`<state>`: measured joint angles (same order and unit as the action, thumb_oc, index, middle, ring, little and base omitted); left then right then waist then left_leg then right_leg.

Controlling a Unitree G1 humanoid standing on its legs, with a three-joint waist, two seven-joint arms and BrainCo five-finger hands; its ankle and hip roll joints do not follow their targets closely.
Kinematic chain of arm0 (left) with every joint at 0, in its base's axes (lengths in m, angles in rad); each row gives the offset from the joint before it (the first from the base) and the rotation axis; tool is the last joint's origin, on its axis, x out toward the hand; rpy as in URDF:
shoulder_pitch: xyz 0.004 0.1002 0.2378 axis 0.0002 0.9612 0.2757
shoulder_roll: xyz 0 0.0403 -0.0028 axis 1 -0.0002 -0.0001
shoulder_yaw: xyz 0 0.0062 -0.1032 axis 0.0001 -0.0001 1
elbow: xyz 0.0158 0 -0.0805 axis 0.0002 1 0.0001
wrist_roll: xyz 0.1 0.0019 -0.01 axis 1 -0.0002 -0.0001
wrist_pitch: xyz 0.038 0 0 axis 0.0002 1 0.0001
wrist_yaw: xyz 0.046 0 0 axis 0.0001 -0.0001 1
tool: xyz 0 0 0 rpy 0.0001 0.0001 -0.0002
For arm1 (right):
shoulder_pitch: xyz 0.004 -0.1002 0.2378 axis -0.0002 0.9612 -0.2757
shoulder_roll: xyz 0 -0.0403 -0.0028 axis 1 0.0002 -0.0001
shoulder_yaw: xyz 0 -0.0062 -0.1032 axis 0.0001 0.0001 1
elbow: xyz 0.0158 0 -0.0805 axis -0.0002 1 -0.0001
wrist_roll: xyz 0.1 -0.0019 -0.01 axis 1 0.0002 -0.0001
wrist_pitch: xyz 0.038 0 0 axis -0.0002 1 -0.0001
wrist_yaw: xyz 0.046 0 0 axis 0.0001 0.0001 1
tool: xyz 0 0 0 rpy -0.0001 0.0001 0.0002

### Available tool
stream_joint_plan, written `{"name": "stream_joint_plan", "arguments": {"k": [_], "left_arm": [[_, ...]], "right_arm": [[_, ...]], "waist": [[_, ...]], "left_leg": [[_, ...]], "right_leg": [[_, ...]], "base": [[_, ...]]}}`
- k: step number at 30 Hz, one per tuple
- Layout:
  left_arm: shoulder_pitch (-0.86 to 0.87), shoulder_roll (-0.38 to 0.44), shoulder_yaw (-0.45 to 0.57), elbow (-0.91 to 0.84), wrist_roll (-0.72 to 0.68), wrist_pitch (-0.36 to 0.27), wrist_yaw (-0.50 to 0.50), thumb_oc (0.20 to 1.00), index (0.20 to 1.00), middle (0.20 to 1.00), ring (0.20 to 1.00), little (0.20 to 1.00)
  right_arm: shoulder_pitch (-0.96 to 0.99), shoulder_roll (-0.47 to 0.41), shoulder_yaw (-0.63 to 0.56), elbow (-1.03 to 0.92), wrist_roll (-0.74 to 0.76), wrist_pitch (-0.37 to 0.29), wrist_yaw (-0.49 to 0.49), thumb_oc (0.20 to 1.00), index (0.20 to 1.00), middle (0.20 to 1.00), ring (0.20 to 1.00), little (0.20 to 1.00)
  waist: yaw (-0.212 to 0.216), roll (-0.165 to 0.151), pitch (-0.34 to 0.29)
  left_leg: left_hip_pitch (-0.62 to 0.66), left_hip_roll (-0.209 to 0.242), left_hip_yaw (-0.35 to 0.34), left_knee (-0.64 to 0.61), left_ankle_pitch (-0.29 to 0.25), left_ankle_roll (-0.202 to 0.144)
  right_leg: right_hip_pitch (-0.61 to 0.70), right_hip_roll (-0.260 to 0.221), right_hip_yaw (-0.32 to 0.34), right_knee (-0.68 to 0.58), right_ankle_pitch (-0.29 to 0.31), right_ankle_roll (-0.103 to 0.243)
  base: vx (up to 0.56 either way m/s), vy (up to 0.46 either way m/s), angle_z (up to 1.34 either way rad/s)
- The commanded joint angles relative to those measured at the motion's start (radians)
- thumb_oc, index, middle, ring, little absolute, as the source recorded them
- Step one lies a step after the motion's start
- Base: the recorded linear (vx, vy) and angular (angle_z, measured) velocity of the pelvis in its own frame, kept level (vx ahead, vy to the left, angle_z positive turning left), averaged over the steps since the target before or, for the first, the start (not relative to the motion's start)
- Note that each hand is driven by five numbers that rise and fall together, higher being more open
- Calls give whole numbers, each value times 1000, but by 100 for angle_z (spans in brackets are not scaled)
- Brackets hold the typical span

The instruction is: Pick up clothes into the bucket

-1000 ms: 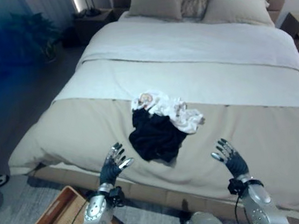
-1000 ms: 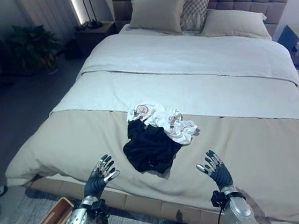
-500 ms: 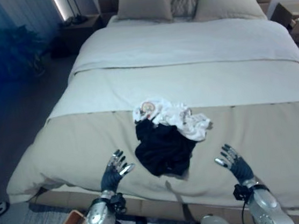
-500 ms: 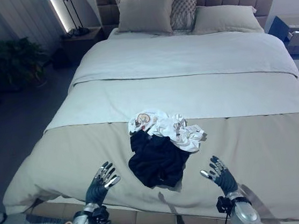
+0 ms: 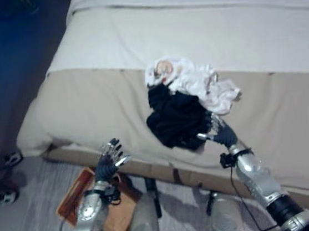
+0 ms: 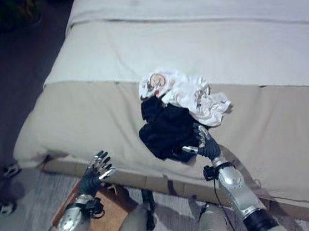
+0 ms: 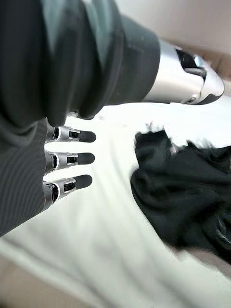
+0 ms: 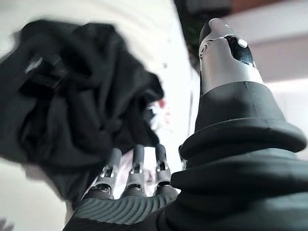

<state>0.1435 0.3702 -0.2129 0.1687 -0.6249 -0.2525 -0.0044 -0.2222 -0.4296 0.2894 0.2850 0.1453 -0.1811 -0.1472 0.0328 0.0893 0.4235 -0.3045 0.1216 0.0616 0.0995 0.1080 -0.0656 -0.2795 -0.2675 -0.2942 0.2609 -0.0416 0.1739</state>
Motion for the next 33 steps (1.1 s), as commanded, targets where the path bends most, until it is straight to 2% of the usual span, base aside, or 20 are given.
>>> {"name": "stream_joint_plan", "arguments": {"k": [1, 2, 3, 6, 7, 8, 11, 13, 20, 24, 25, 26, 27, 31, 33], "left_arm": [[-31, 55, 65, -67, -30, -84, 61, 1000, 1000, 1000, 1000, 1000], [-61, 39, 61, -63, -19, -93, 103, 1000, 1000, 1000, 1000, 1000], [-63, 38, 62, -62, -18, -93, 104, 1000, 1000, 1000, 1000, 1000], [-121, 23, 51, -81, 0, -111, 157, 1000, 1000, 1000, 1000, 1000], [-122, 22, 52, -81, 0, -111, 158, 1000, 1000, 1000, 1000, 1000], [-149, 23, 51, -95, 4, -119, 174, 1000, 1000, 1000, 1000, 1000], [-173, 27, 47, -99, 17, -124, 183, 1000, 1000, 1000, 1000, 1000], [-195, 35, 35, -109, 27, -128, 186, 1000, 1000, 1000, 1000, 1000], [-238, 44, -9, -96, 47, -129, 192, 1000, 1000, 1000, 1000, 1000], [-254, 40, -32, -69, 63, -123, 195, 1000, 1000, 1000, 1000, 1000], [-263, 33, -43, -54, 68, -121, 204, 1000, 1000, 1000, 1000, 1000], [-264, 33, -43, -54, 68, -122, 204, 1000, 1000, 1000, 1000, 1000], [-268, 34, -46, -48, 71, -121, 207, 1000, 1000, 1000, 1000, 1000], [-295, 38, -62, -57, 79, -119, 233, 1000, 1000, 1000, 1000, 1000], [-304, 34, -73, -59, 82, -114, 237, 1000, 1000, 1000, 1000, 1000]], "right_arm": [[-103, 29, 11, -27, -165, -6, -108, 1000, 1000, 1000, 1000, 1000], [-186, 31, 31, 19, -253, 25, -156, 1000, 1000, 1000, 1000, 1000], [-190, 32, 33, 22, -254, 25, -157, 1000, 1000, 1000, 1000, 1000], [-353, 23, 74, 103, -420, 78, -239, 1000, 1000, 1000, 1000, 1000], [-354, 23, 74, 104, -420, 78, -240, 1000, 1000, 1000, 1000, 1000], [-445, -10, 99, 136, -530, 112, -260, 1000, 1000, 1000, 1000, 1000], [-521, -35, 132, 205, -602, 133, -271, 1000, 1000, 1000, 1000, 1000], [-624, -84, 175, 299, -692, 166, -289, 1000, 1000, 1000, 1000, 1000], [-768, -147, 270, 477, -786, 205, -307, 1000, 1000, 1000, 1000, 1000], [-802, -146, 340, 542, -842, 216, -290, 1000, 1000, 1000, 1000, 1000], [-812, -133, 371, 583, -879, 231, -284, 1000, 1000, 1000, 1000, 1000], [-814, -131, 371, 586, -879, 231, -286, 1000, 1000, 1000, 1000, 1000], [-823, -127, 377, 603, -891, 242, -289, 1000, 1000, 1000, 1000, 1000], [-878, -100, 393, 775, -950, 327, -318, 1000, 1000, 1000, 1000, 1000], [-894, -95, 398, 833, -962, 346, -304, 1000, 1000, 1000, 1000, 1000]], "waist": [[-1, -82, -4], [2, -73, 7], [3, -73, 8], [17, -65, 40], [17, -65, 39], [24, -62, 56], [32, -62, 63], [49, -59, 73], [75, -44, 95], [89, -36, 96], [97, -37, 96], [96, -35, 96], [99, -36, 96], [110, -28, 96], [113, -26, 96]], "left_leg": [[-59, 20, -34, 99, -63, -27], [-105, 24, -33, 100, -47, -31], [-108, 25, -32, 105, -52, -32], [-203, 24, -38, 136, -50, -34], [-206, 24, -38, 138, -50, -34], [-256, 18, -44, 157, -49, -36], [-299, 16, -49, 180, -54, -36], [-355, 6, -59, 223, -67, -32], [-455, -30, -86, 303, -90, -19], [-493, -50, -98, 328, -95, -15], [-493, -52, -106, 335, -125, -21], [-507, -54, -102, 330, -95, -13], [-497, -54, -108, 335, -125, -20], [-526, -65, -114, 342, -128, -18], [-534, -69, -115, 343, -128, -17]], "right_leg": [[-17, -86, 9, -42, 107, 32], [-66, -86, 10, -24, 108, 32], [-71, -86, 13, -17, 102, 32], [-178, -100, 30, 42, 96, 32], [-181, -100, 31, 44, 95, 32], [-230, -107, 36, 69, 94, 32], [-270, -117, 35, 94, 92, 32], [-317, -132, 35, 139, 82, 33], [-386, -164, 36, 229, 54, 31], [-413, -173, 31, 259, 33, 23], [-412, -173, 33, 270, 5, 34], [-422, -175, 25, 259, 31, 22], [-417, -172, 34, 272, 4, 34], [-440, -175, 37, 279, -2, 31], [-445, -175, 33, 280, -4, 31]], "base": [[-118, 16, 21], [-61, 7, 15], [-111, 5, 6], [-98, 5, 2], [-108, 21, 13], [-57, 10, 11], [-48, 5, 16], [-14, 7, 14], [-4, 6, 11], [47, 4, 18], [28, 0, 16], [95, -19, 16], [15, 6, 18], [29, -4, 21], [10, 10, -29]]}}
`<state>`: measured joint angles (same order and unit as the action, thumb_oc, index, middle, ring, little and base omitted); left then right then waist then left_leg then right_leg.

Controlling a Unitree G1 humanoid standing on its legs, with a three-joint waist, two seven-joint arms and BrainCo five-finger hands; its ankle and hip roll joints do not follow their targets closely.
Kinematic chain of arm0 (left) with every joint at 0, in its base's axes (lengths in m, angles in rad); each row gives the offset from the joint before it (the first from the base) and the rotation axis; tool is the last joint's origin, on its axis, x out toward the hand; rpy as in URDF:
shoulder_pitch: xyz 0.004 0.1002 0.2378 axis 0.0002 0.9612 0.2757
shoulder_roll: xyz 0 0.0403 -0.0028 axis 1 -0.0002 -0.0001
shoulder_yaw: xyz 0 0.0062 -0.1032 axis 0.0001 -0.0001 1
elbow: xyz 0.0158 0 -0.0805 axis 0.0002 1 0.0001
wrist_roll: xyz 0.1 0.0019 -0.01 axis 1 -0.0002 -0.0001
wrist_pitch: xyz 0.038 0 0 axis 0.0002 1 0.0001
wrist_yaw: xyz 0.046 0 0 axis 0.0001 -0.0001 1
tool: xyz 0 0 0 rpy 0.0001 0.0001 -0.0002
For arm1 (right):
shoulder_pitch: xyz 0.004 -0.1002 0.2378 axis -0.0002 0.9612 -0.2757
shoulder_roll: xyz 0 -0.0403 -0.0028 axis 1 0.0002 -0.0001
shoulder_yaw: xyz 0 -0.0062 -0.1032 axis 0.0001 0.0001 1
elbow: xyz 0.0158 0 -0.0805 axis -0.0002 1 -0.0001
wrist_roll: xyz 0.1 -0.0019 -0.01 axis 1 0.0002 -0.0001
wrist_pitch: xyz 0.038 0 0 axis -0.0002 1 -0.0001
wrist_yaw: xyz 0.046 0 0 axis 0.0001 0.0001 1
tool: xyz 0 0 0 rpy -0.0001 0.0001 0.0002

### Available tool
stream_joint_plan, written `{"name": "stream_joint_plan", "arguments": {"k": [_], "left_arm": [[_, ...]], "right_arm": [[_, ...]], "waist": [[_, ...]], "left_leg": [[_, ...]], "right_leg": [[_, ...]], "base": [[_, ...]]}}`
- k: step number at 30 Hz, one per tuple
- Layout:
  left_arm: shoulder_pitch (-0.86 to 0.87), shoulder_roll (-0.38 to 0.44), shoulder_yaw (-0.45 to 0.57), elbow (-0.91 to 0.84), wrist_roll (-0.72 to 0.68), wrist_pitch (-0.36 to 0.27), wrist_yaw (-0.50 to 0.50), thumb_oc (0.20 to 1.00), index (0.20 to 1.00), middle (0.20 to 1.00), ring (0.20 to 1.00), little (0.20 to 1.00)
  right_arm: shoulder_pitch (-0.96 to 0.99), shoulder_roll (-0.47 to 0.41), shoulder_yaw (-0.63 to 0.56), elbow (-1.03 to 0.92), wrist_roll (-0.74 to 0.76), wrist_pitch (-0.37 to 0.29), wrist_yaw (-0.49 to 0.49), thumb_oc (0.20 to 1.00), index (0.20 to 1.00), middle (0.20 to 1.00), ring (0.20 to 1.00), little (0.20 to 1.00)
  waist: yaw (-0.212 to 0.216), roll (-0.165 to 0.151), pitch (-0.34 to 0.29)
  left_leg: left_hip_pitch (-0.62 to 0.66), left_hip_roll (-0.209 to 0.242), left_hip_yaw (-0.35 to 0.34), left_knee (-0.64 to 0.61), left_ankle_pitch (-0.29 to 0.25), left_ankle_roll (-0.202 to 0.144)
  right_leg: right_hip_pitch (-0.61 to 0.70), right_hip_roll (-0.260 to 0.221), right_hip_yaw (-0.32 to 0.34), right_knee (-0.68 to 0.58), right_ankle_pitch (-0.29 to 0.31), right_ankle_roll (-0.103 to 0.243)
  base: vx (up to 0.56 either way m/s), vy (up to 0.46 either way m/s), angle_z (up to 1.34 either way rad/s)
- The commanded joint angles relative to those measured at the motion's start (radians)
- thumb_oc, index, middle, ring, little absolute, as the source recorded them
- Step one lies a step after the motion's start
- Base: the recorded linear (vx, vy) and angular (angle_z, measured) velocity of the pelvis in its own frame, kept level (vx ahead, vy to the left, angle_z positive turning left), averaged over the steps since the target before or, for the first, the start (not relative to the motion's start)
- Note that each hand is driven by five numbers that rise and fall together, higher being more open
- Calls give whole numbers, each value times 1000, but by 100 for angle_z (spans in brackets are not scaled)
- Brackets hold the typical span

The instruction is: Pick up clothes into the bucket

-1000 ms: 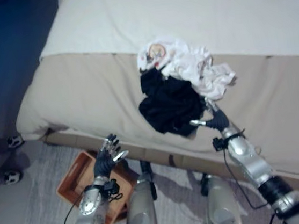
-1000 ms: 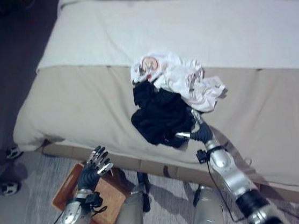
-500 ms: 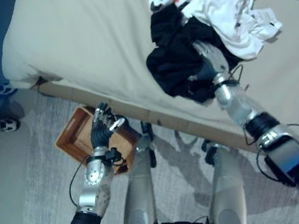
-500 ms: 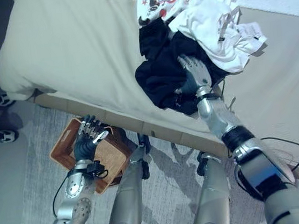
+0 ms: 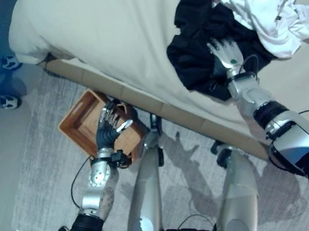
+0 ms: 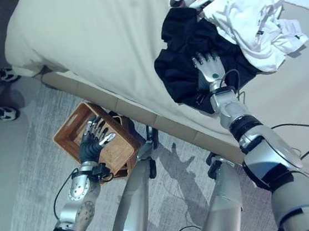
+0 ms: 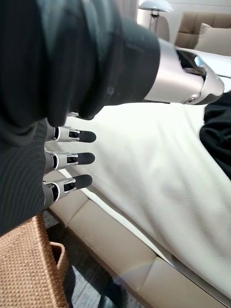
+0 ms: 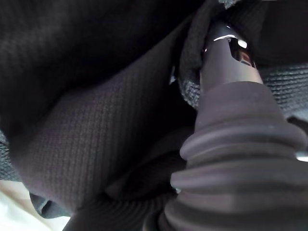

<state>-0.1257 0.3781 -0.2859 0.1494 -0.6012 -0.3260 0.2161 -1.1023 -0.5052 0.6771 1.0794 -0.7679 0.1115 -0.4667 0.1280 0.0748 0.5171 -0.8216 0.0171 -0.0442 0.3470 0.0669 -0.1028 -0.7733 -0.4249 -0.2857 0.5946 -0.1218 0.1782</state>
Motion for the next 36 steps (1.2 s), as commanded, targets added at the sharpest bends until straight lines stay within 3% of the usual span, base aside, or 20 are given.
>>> {"name": "stream_joint_plan", "arguments": {"k": [1, 4, 5, 6, 7, 13, 18, 19, 20, 21, 22, 25, 26, 27, 30, 36], "left_arm": [[-35, 25, 0, -40, 59, -40, 16, 1000, 1000, 1000, 1000, 1000], [-39, 17, -5, -41, 61, -32, 19, 1000, 1000, 1000, 1000, 1000], [-42, 12, -9, -34, 65, -23, 15, 1000, 1000, 1000, 1000, 1000], [-43, 12, -9, -33, 65, -24, 15, 1000, 1000, 1000, 1000, 1000], [-42, 10, -10, -30, 65, -21, 14, 1000, 1000, 1000, 1000, 1000], [-51, 1, -2, -19, 71, -13, 17, 1000, 1000, 1000, 1000, 1000], [-54, -4, 9, -4, 83, -11, 37, 1000, 1000, 1000, 1000, 1000], [-57, -4, 15, 1, 88, -12, 42, 1000, 1000, 1000, 1000, 1000], [-54, -3, 19, 3, 90, -12, 44, 1000, 1000, 1000, 1000, 1000], [-51, -3, 19, 4, 89, -11, 44, 1000, 1000, 1000, 1000, 1000], [-52, -6, 27, 7, 95, -12, 51, 1000, 1000, 1000, 1000, 1000], [-48, -7, 42, 24, 105, -9, 65, 1000, 1000, 1000, 1000, 1000], [-54, -6, 55, 39, 133, -2, 79, 1000, 1000, 1000, 1000, 1000], [-53, -6, 53, 39, 133, -3, 79, 1000, 1000, 1000, 1000, 1000], [-50, 12, 73, 81, 209, 15, 99, 1000, 1000, 1000, 1000, 1000], [-91, 74, 75, 153, 373, 39, 123, 1000, 1000, 1000, 1000, 1000]], "right_arm": [[-14, -18, 10, 41, -48, 53, 15, 1000, 1000, 1000, 1000, 1000], [-28, -20, 22, 91, -45, 61, 48, 1000, 1000, 1000, 1000, 1000], [-28, -15, 41, 137, -49, 62, 89, 589, 589, 589, 589, 589], [-29, -14, 41, 139, -49, 62, 88, 589, 589, 589, 589, 589], [-27, -10, 44, 155, -47, 62, 104, 200, 200, 200, 200, 200], [-17, 11, 10, 187, 27, 57, 116, 200, 200, 200, 200, 200], [-7, 25, -44, 105, 149, 22, 78, 200, 200, 200, 200, 200], [-5, 22, -52, 72, 174, 11, 72, 200, 200, 200, 200, 200], [-1, 14, -58, 27, 199, -2, 69, 200, 200, 200, 200, 200], [3, 15, -57, 26, 199, -1, 70, 200, 200, 200, 200, 200], [24, 14, -103, -55, 294, -34, 56, 200, 200, 200, 200, 200], [66, -5, -138, -212, 371, -66, 54, 200, 200, 200, 200, 200], [134, -7, -193, -351, 481, -111, 59, 200, 200, 200, 200, 200], [137, -7, -194, -353, 480, -109, 60, 200, 200, 200, 200, 200], [288, -5, -298, -583, 680, -206, 80, 200, 200, 200, 200, 200], [399, 6, -295, -795, 868, -297, 214, 200, 200, 200, 200, 200]], "waist": [[17, -11, 3], [15, -11, 3], [16, -15, 3], [15, -14, 3], [15, -15, 3], [13, -16, 3], [0, -30, 3], [-4, -35, 3], [-9, -41, 3], [-9, -41, 3], [-16, -51, 3], [-29, -67, 3], [-46, -83, 3], [-45, -83, 3], [-64, -115, 3], [-80, -159, -69]], "left_leg": [[-18, 35, -10, 96, -86, 21], [-17, 33, -14, 85, -82, 21], [-18, 32, -14, 81, -79, 20], [-18, 32, -14, 81, -79, 20], [-17, 31, -14, 79, -78, 19], [9, 32, -10, 60, -76, 18], [59, 41, -2, 34, -74, 18], [57, 41, 4, 15, -39, 24], [72, 44, 7, 7, -38, 24], [90, 47, 3, 12, -68, 17], [106, 52, 13, -16, -34, 22], [155, 61, 20, -41, -30, 19], [211, 72, 29, -69, -28, 16], [214, 72, 29, -72, -27, 16], [326, 90, 41, -115, -23, 11], [468, 118, 65, -190, -17, -4]], "right_leg": [[49, -17, 24, -53, 77, 26], [45, -19, 20, -53, 75, 25], [47, -18, 17, -57, 74, 23], [47, -18, 16, -57, 74, 23], [48, -17, 16, -57, 73, 22], [68, -13, 11, -69, 74, 20], [110, -3, 10, -101, 82, 18], [109, -2, -1, -125, 115, 6], [124, 2, -1, -136, 119, 7], [138, 5, 8, -125, 92, 19], [160, 6, -7, -163, 129, 9], [205, 10, -11, -196, 142, 13], [258, 14, -13, -228, 154, 17], [261, 14, -14, -231, 155, 17], [379, 27, -28, -304, 176, 25], [532, 59, -48, -424, 206, 39]], "base": [[21, 15, 11], [17, 12, 35], [20, 4, 5], [0, 0, 0], [14, 0, 11], [7, 1, 3], [-3, 11, -6], [-62, 34, -9], [9, 6, -8], [11, -19, -11], [19, -23, -7], [3, -10, -10], [38, -21, -17], [58, -47, -15], [62, -60, -20], [95, -46, -15]]}}
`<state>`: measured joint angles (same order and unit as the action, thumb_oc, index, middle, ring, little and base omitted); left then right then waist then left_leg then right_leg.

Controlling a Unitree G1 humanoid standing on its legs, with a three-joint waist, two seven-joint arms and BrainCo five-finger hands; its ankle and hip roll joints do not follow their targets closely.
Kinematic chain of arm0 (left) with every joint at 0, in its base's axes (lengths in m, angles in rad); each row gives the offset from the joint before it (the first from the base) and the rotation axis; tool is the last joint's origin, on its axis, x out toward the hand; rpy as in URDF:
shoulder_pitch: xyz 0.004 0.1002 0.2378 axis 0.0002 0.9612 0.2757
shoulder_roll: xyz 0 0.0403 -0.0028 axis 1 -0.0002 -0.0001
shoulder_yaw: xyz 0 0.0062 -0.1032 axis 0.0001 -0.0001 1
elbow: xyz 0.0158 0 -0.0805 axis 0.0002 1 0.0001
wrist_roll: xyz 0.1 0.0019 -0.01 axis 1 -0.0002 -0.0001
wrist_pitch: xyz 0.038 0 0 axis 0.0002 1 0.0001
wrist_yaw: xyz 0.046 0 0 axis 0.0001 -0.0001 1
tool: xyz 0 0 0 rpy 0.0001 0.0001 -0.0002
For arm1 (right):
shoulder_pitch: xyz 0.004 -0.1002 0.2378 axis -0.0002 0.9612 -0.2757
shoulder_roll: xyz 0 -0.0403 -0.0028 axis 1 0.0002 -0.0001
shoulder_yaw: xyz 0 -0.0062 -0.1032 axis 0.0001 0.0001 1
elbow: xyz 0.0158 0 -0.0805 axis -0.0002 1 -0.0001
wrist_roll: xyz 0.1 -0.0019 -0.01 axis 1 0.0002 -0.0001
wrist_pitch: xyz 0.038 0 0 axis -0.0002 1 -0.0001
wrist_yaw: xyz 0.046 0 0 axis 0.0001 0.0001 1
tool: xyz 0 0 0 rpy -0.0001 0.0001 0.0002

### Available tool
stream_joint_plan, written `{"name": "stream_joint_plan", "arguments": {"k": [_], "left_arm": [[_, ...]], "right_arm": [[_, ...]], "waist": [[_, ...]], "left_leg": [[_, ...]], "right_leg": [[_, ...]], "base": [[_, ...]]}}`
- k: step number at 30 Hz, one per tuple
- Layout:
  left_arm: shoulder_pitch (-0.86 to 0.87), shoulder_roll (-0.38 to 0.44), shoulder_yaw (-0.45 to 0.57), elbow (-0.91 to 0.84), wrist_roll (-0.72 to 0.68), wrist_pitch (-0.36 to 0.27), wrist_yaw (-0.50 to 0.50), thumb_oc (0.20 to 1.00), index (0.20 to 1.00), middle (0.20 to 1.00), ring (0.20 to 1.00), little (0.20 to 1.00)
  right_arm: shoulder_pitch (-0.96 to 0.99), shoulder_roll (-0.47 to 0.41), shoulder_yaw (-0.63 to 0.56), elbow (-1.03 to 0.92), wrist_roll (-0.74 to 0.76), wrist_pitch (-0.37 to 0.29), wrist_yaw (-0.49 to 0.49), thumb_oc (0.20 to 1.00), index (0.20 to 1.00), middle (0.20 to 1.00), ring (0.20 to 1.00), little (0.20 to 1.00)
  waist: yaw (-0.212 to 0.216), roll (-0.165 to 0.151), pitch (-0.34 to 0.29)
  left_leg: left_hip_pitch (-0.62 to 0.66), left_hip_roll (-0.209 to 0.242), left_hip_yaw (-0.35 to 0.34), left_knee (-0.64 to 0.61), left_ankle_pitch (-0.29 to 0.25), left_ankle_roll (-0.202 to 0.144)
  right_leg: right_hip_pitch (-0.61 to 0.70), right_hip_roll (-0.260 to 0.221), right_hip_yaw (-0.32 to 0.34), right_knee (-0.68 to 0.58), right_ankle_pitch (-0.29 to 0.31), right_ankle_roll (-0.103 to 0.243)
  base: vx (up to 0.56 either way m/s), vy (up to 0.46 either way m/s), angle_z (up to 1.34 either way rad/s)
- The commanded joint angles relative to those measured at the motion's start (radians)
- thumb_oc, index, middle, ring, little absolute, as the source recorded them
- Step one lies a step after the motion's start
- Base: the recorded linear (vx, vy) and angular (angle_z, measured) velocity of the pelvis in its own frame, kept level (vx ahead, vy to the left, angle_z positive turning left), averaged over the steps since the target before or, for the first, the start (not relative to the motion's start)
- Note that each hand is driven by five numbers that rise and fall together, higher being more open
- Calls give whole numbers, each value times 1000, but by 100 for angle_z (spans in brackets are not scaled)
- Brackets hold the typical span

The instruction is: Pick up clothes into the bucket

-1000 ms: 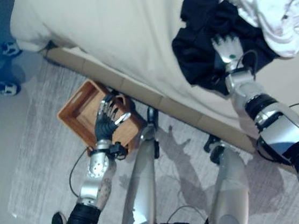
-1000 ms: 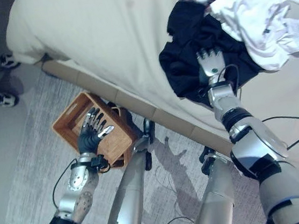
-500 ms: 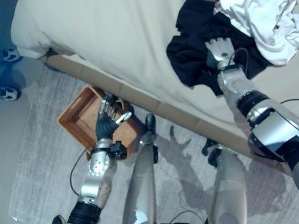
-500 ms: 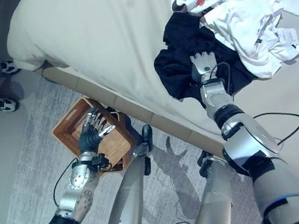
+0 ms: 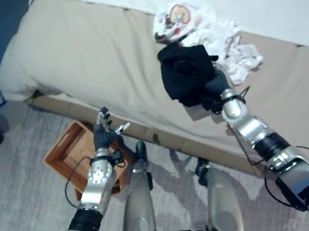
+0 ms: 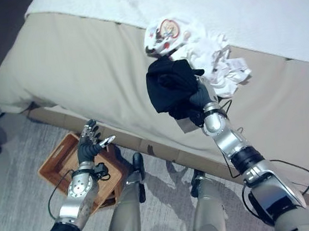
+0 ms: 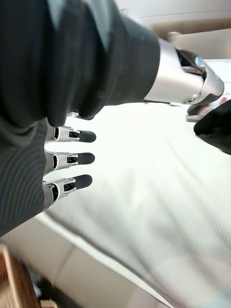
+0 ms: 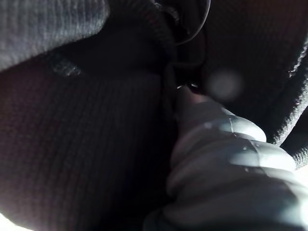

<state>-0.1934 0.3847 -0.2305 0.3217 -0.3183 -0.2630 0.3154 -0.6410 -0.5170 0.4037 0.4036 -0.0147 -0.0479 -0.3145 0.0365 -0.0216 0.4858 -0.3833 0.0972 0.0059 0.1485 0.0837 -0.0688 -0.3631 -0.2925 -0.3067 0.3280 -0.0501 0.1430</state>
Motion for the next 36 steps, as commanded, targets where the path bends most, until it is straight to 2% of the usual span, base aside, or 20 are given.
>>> {"name": "stream_joint_plan", "arguments": {"k": [1, 2, 4, 6, 7, 9, 11, 14, 17, 19, 21, 28, 33, 36], "left_arm": [[-33, 71, 20, -6, 100, -22, 26, 1000, 1000, 1000, 1000, 1000], [-33, 71, 20, -6, 100, -22, 26, 1000, 1000, 1000, 1000, 1000], [-70, 81, 11, 6, 137, -15, 20, 1000, 1000, 1000, 1000, 1000], [-80, 84, 6, 3, 137, -15, 17, 1000, 1000, 1000, 1000, 1000], [-85, 79, -4, -18, 120, -19, -1, 1000, 1000, 1000, 1000, 1000], [-88, 66, -15, -53, 101, -22, -18, 1000, 1000, 1000, 1000, 1000], [-93, 64, -27, -66, 107, -21, -24, 1000, 1000, 1000, 1000, 1000], [-101, 66, -90, -117, 87, -18, -106, 1000, 1000, 1000, 1000, 1000], [-120, 59, -128, -118, 62, -15, -143, 1000, 1000, 1000, 1000, 1000], [-136, 43, -155, -115, 16, -12, -168, 1000, 1000, 1000, 1000, 1000], [-174, -7, -194, -75, -117, 0, -205, 1000, 1000, 1000, 1000, 1000], [-189, -21, -243, -73, -305, 20, -323, 1000, 1000, 1000, 1000, 1000], [-172, -66, -244, -51, -411, 30, -351, 1000, 1000, 1000, 1000, 1000], [-162, -105, -225, -28, -466, 27, -334, 1000, 1000, 1000, 1000, 1000]], "right_arm": [[-48, 26, -12, -146, 158, -142, 92, 200, 200, 200, 200, 200], [-48, 26, -12, -146, 158, -142, 92, 200, 200, 200, 200, 200], [-23, 43, 34, -210, 269, -155, 183, 200, 200, 200, 200, 200], [-26, 48, 49, -224, 308, -150, 208, 200, 200, 200, 200, 200], [-23, 65, 78, -263, 376, -149, 247, 200, 200, 200, 200, 200], [-22, 93, 101, -275, 446, -138, 286, 200, 200, 200, 200, 200], [-22, 97, 113, -289, 473, -134, 299, 200, 200, 200, 200, 200], [-11, 117, 141, -327, 572, -116, 352, 200, 200, 200, 200, 200], [-10, 129, 156, -338, 626, -104, 368, 200, 200, 200, 200, 200], [-11, 132, 176, -364, 657, -92, 386, 200, 200, 200, 200, 200], [-6, 140, 201, -385, 707, -79, 402, 200, 200, 200, 200, 200], [11, 133, 224, -397, 730, -73, 426, 200, 200, 200, 200, 200], [11, 136, 234, -401, 745, -68, 437, 200, 200, 200, 200, 200], [22, 142, 239, -405, 754, -65, 439, 200, 200, 200, 200, 200]], "waist": [[7, -71, -57], [6, -71, -57], [5, -86, -112], [3, -91, -130], [0, -98, -162], [2, -100, -188], [-1, -103, -203], [-6, -100, -250], [-10, -99, -270], [-15, -99, -286], [-25, -101, -304], [-38, -99, -327], [-40, -102, -333], [-43, -106, -337]], "left_leg": [[51, 42, 20, -11, -26, -40], [52, 42, 20, -12, -25, -40], [123, 61, 40, -54, -24, -51], [141, 60, 46, -67, -19, -51], [175, 62, 58, -79, -23, -50], [214, 66, 68, -90, -30, -52], [227, 67, 71, -94, -30, -51], [286, 73, 92, -113, -36, -51], [318, 76, 105, -129, -38, -52], [339, 78, 112, -141, -38, -53], [366, 79, 122, -161, -34, -54], [401, 82, 143, -188, -33, -53], [414, 81, 149, -193, -34, -51], [421, 80, 151, -197, -36, -51]], "right_leg": [[146, -67, -31, -187, 144, 76], [146, -67, -32, -188, 145, 76], [214, -41, -32, -249, 153, 81], [231, -38, -41, -265, 159, 83], [264, -28, -37, -286, 159, 81], [297, -19, -35, -304, 155, 81], [305, -17, -33, -311, 158, 81], [349, -8, -32, -335, 161, 83], [369, -3, -28, -348, 161, 84], [383, 1, -25, -355, 159, 83], [400, 6, -26, -363, 160, 84], [410, 16, -10, -380, 167, 87], [418, 17, -5, -382, 166, 88], [423, 18, -3, -384, 167, 87]], "base": [[95, -45, -14], [93, -31, -12], [167, -52, -10], [121, -33, -13], [106, -17, -21], [134, -29, -13], [92, -13, -6], [91, -1, -4], [109, 6, -8], [78, 0, -6], [57, -3, -6], [34, 3, -9], [30, 8, -9], [9, -1, -1]]}}
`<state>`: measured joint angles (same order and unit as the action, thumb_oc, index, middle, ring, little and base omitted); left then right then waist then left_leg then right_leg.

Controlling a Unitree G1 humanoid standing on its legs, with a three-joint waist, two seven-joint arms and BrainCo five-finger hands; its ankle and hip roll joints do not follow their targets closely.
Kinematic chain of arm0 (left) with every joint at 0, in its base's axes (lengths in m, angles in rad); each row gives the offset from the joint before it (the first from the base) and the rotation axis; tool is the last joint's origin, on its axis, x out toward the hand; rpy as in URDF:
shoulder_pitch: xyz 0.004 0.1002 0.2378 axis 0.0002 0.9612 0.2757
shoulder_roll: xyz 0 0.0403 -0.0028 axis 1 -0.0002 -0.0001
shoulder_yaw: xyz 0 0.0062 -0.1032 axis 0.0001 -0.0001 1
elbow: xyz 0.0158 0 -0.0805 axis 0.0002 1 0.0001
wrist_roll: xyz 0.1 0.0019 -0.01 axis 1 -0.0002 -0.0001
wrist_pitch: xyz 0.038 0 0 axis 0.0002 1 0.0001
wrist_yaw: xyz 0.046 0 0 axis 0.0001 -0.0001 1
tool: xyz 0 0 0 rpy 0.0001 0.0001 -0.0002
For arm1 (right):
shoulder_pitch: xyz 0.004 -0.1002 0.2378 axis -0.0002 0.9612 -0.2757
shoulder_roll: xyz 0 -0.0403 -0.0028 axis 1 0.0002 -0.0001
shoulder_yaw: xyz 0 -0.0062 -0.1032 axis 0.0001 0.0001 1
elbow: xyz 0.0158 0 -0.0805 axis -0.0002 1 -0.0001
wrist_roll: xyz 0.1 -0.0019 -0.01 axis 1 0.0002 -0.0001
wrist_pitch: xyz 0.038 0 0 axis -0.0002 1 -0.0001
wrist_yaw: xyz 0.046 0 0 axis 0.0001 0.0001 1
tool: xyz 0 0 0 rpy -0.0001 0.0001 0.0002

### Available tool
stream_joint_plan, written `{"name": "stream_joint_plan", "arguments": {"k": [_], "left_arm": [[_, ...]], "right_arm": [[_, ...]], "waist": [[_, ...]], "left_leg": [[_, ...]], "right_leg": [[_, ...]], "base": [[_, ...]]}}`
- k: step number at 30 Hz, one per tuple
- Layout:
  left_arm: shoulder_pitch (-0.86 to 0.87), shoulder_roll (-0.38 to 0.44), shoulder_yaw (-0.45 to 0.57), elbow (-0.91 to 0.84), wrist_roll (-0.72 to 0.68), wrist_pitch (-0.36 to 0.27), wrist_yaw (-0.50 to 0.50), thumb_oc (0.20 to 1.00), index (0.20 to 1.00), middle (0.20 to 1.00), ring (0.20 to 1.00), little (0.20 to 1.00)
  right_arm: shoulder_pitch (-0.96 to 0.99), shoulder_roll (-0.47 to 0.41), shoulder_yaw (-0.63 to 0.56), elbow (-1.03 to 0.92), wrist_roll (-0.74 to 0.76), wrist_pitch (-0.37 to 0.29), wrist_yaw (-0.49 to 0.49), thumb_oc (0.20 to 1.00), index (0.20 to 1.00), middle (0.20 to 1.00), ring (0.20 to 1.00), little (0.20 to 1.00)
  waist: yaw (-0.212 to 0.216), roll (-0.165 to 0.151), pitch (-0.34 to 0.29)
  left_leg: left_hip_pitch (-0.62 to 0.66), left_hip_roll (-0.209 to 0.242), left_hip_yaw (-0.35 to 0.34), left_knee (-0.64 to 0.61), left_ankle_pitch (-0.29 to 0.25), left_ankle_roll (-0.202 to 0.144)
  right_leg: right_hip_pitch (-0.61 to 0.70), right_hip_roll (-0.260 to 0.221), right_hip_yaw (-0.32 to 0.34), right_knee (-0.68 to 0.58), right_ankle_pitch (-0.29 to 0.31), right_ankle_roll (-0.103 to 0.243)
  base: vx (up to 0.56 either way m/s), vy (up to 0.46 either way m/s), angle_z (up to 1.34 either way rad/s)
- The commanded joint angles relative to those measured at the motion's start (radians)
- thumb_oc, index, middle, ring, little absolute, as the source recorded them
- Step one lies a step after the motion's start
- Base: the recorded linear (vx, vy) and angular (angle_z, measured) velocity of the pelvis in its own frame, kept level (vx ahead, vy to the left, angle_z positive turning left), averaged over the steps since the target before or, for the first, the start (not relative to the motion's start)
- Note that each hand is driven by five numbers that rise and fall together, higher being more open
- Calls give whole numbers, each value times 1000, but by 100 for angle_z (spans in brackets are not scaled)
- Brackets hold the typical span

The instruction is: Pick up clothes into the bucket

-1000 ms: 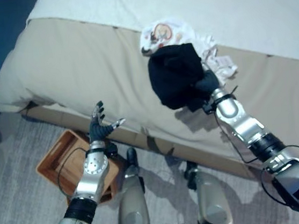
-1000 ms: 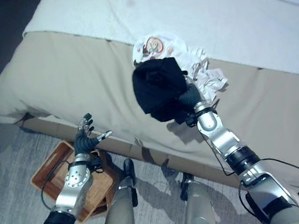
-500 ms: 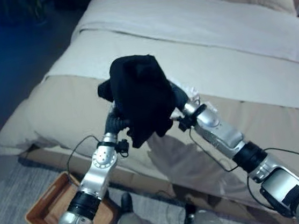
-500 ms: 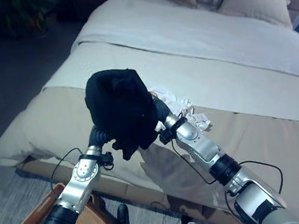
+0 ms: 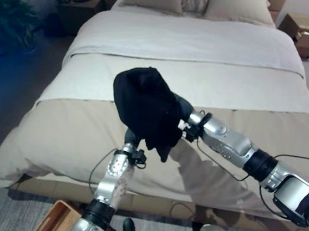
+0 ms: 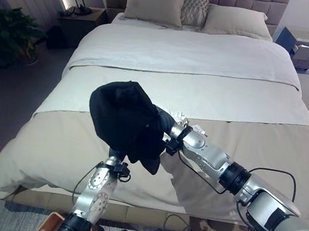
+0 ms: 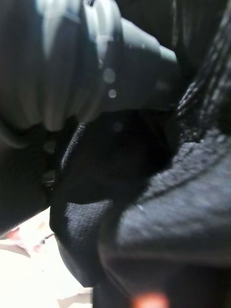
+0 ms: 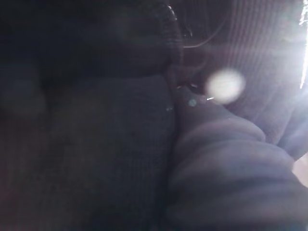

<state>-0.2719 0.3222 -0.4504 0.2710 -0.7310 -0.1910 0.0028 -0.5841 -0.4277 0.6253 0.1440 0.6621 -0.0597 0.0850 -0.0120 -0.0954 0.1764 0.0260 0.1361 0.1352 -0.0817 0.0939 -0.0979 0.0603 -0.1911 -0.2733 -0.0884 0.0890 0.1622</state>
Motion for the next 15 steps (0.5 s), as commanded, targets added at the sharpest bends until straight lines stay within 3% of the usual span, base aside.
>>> {"name": "stream_joint_plan", "arguments": {"k": [1, 9, 15], "left_arm": [[-83, -42, -5, 23, -53, -45, -22, 1000, 1000, 1000, 1000, 1000], [-107, -111, 72, 42, -201, -68, 4, 1000, 1000, 1000, 1000, 1000], [-53, -115, 132, -12, -308, -63, -36, 1000, 1000, 1000, 1000, 1000]], "right_arm": [[-35, 53, 18, -146, 78, -53, 39, 200, 200, 200, 200, 200], [28, 58, -1, -162, 85, -53, 48, 200, 200, 200, 200, 200], [97, -18, -69, -147, -106, -59, 40, 200, 200, 200, 200, 200]], "waist": [[6, -32, -28], [-5, -33, -31], [-10, -28, -37]], "left_leg": [[12, 41, 22, 33, -46, -22], [20, 42, 27, 34, -50, -21], [33, 42, 29, 35, -57, -19]], "right_leg": [[-1, -84, -36, 32, 28, 68], [0, -83, -28, 37, 24, 68], [9, -83, -27, 37, 20, 69]], "base": [[0, 0, 0], [4, -1, 0], [23, -3, -6]]}}
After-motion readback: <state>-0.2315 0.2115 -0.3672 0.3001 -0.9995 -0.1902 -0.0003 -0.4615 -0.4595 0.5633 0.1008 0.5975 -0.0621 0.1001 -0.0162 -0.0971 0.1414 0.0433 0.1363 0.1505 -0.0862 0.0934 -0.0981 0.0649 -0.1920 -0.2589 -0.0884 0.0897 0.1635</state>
